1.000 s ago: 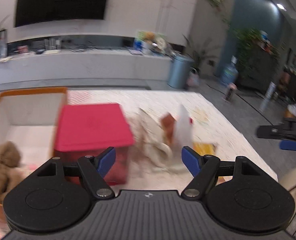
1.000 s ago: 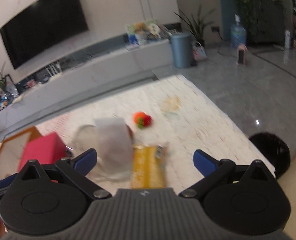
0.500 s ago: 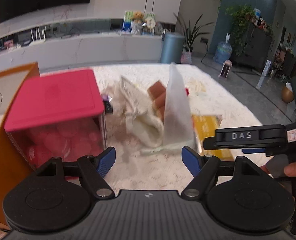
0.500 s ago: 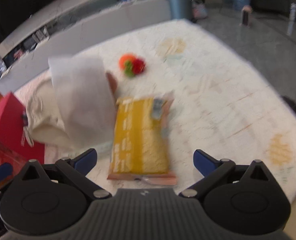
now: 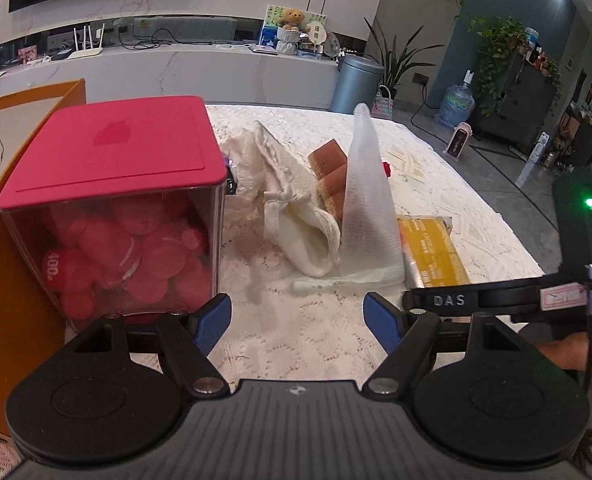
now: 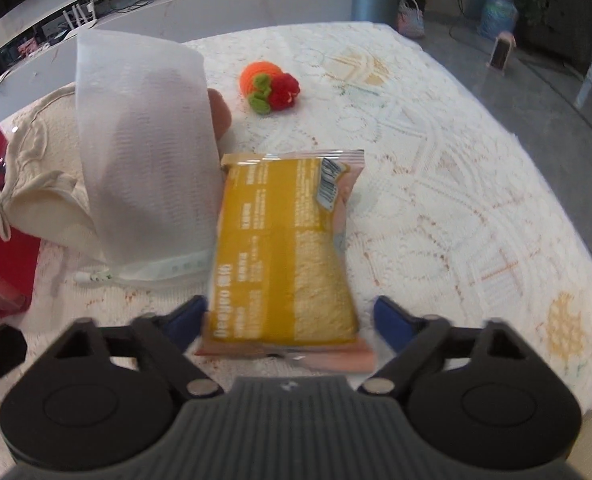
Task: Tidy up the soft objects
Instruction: 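Grasp the yellow snack packet with the right gripper while the left moves to the clear bag, then grasp the clear plastic bag with the left gripper while the right lifts the packet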
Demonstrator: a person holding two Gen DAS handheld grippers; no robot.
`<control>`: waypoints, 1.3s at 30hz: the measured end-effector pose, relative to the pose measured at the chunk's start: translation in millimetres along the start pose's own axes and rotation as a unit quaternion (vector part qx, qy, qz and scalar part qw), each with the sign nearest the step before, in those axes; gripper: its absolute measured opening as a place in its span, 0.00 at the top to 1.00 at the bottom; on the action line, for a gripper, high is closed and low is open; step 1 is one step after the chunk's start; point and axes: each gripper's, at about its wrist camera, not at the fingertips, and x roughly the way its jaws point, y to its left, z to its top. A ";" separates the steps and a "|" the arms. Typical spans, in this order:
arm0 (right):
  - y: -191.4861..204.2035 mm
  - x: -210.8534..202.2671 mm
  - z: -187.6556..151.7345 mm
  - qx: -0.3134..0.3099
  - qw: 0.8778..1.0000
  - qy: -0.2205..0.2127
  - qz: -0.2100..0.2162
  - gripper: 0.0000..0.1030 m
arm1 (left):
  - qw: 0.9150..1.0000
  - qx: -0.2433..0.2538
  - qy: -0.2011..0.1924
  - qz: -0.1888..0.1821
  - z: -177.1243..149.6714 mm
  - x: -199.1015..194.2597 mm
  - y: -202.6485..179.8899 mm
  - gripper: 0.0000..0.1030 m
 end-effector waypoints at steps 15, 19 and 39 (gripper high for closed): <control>-28.4 -22.5 -19.1 0.049 0.999 0.018 0.012 0.29 | 1.000 0.018 0.004 0.005 -5.6 -7.3 -14.2 0.14; -21.6 -18.2 -15.1 0.019 1.000 0.013 0.000 0.34 | 0.999 0.037 0.003 0.012 -2.7 -7.0 -25.6 0.14; -55.1 -23.3 -17.9 0.096 0.995 0.009 0.006 0.36 | 0.997 0.063 -0.011 -0.046 6.1 76.1 -54.5 0.25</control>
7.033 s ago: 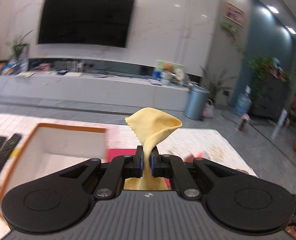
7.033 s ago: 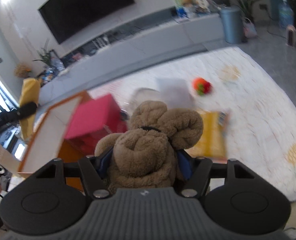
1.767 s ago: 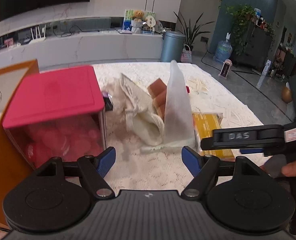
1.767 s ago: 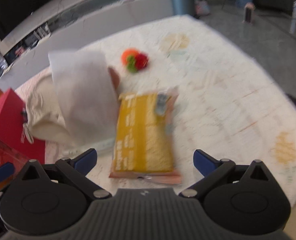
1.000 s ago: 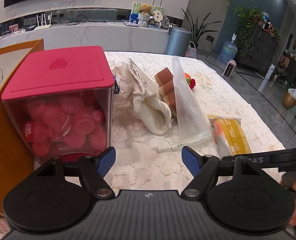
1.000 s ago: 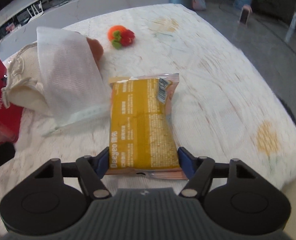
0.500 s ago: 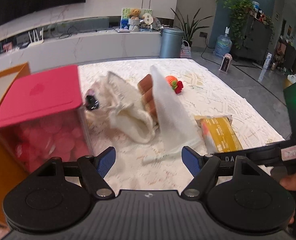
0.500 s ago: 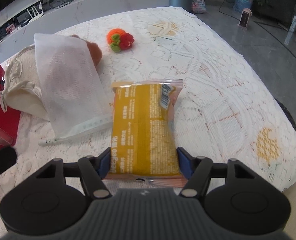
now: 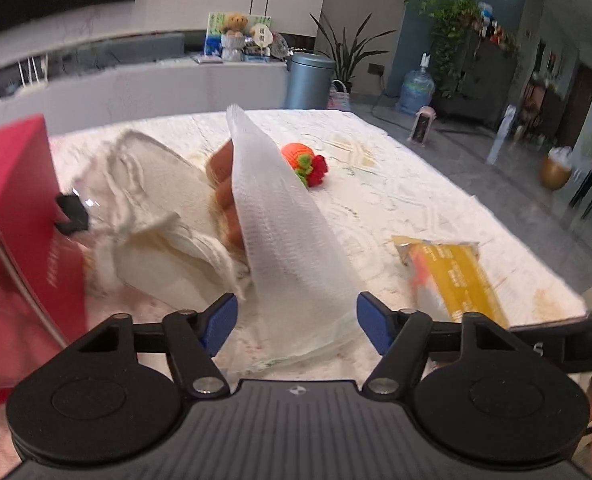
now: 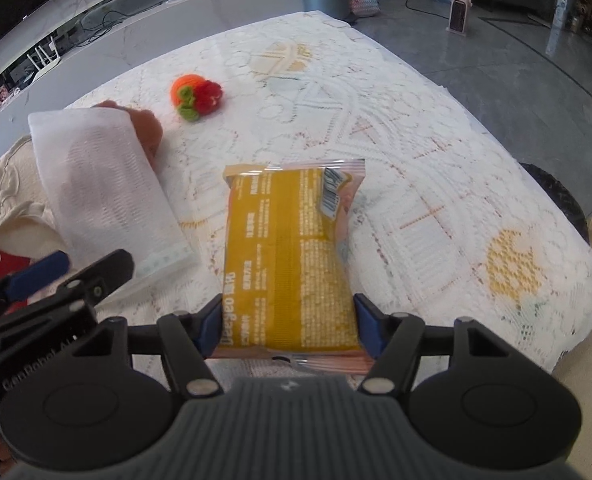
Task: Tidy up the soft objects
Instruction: 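Grasp the clear plastic bag with the left gripper while the right lifts the packet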
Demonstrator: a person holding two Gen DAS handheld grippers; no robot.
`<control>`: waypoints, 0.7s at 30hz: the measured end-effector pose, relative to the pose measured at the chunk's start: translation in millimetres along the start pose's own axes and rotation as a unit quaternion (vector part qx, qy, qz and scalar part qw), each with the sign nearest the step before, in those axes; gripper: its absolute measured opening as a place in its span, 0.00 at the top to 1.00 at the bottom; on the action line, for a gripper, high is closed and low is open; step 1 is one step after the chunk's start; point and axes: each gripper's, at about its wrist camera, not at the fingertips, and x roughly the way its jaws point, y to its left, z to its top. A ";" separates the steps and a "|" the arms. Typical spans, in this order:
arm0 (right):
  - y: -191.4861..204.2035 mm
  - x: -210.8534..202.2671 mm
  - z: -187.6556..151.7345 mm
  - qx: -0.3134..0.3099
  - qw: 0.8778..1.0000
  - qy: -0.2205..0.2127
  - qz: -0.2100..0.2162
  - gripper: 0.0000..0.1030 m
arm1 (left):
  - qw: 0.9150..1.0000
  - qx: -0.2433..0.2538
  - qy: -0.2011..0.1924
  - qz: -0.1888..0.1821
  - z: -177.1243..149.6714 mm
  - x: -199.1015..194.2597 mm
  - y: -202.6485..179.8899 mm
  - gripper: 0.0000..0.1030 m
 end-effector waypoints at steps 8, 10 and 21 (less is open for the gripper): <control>3.9 0.5 -0.8 -0.014 1.000 0.000 -0.008 0.36 | 0.999 -0.003 0.024 -0.021 1.8 -0.2 4.7 0.99; 2.8 -0.4 -0.4 -0.012 1.000 0.000 -0.006 0.36 | 1.000 0.003 0.008 -0.026 1.4 -8.8 3.4 0.99; -0.1 -1.3 -1.3 -0.007 1.000 -0.002 0.002 0.36 | 0.998 0.014 -0.055 -0.020 29.5 -57.0 -3.6 1.00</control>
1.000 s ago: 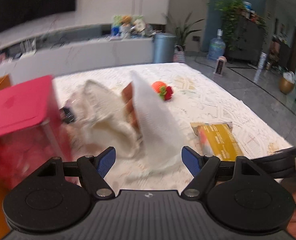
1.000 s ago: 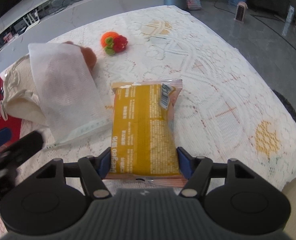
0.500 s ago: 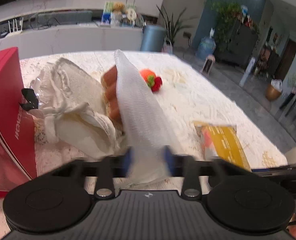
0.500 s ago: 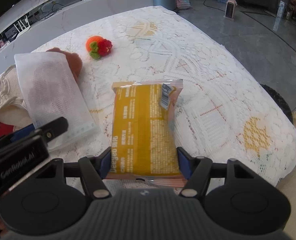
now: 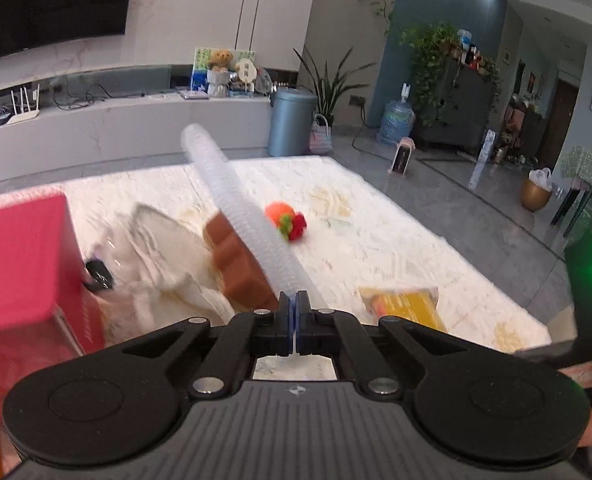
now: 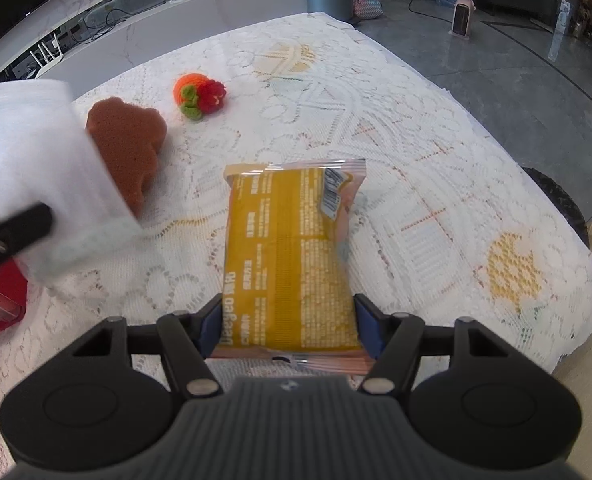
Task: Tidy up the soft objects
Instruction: 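Grasp the clear plastic bag with the left gripper while the right lifts the packet, then carry the clear bag with the left gripper while the right carries the packet to the box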
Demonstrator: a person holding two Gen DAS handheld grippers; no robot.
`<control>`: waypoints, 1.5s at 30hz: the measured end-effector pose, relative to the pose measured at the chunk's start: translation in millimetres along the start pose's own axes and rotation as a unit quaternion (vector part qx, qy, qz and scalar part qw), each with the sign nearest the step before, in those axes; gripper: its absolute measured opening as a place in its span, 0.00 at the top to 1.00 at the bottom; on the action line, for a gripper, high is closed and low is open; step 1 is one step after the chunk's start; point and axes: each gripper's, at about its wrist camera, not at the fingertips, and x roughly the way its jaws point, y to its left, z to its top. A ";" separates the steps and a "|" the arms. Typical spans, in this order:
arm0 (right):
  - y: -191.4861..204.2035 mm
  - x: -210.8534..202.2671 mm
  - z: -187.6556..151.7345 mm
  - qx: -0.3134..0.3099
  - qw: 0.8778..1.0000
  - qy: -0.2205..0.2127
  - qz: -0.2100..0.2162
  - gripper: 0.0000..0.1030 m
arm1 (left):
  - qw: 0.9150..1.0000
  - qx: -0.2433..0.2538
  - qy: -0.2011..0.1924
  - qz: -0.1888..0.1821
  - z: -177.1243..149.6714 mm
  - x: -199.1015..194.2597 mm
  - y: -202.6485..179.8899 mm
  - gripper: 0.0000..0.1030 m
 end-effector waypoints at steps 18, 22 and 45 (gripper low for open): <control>-11.2 -56.5 10.5 0.035 0.996 -0.060 0.062 0.61 | 0.993 -0.007 -0.102 0.050 59.8 -117.9 49.4 0.99; -6.8 -33.7 6.7 0.023 0.998 -0.020 0.047 0.67 | 0.991 -0.031 -0.105 0.070 51.6 -136.8 79.5 0.99; -5.0 -4.6 5.6 0.012 1.000 -0.005 0.027 0.56 | 0.990 -0.085 -0.104 0.046 32.4 -137.6 117.2 0.99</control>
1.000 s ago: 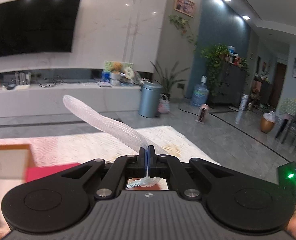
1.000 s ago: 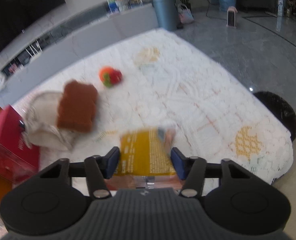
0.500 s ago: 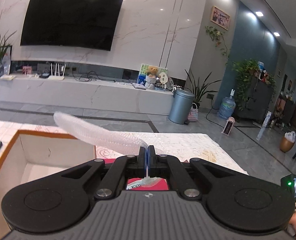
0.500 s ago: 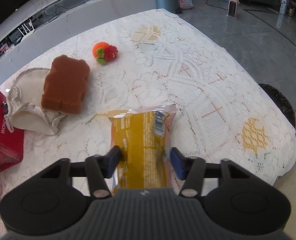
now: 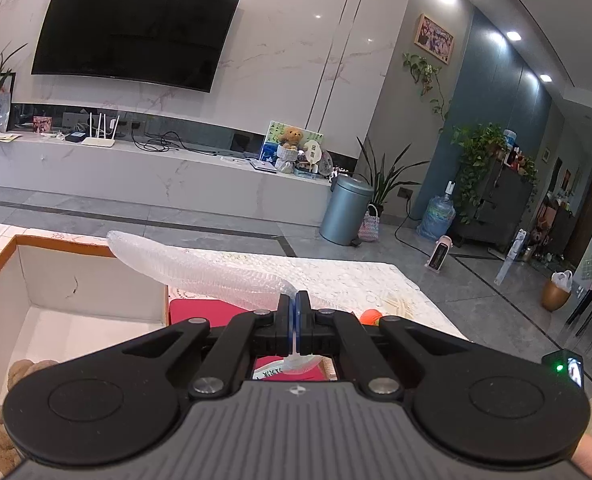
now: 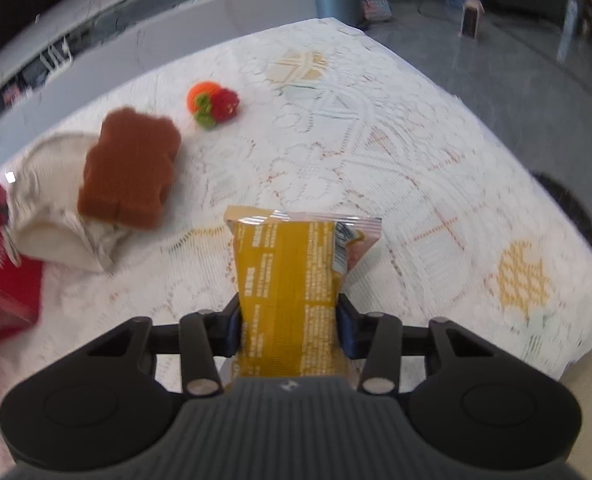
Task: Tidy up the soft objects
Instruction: 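Carry the clear bag with the left gripper while the right carries the packet to the box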
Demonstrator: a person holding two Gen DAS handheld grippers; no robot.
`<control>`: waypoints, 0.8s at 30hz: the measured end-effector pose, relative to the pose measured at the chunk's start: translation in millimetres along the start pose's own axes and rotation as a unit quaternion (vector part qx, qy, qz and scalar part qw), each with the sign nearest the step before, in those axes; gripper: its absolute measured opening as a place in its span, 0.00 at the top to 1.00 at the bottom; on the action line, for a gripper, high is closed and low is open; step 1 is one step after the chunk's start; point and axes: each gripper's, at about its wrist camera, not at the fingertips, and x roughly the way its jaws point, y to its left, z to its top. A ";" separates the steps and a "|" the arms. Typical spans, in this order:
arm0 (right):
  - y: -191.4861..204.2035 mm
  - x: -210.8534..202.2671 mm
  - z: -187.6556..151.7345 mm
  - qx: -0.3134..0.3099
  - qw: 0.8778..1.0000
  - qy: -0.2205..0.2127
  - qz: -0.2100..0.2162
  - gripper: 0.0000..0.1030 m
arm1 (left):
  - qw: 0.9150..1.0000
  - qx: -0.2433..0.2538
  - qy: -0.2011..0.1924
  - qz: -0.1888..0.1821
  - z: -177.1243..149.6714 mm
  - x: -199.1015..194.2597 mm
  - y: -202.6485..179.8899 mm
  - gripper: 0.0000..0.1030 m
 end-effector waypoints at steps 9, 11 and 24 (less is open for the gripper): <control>-9.8 -25.6 2.7 0.038 0.998 -0.027 0.042 0.57 | 1.000 0.014 0.000 0.007 3.3 -2.0 2.0 0.99; -10.8 -34.0 6.8 0.050 0.996 -0.037 0.063 0.57 | 1.000 0.015 -0.006 0.010 4.9 -4.3 4.5 0.99; 20.9 -106.2 48.5 0.068 0.985 -0.093 0.132 0.57 | 0.995 0.040 -0.056 0.074 31.7 -19.5 42.8 0.99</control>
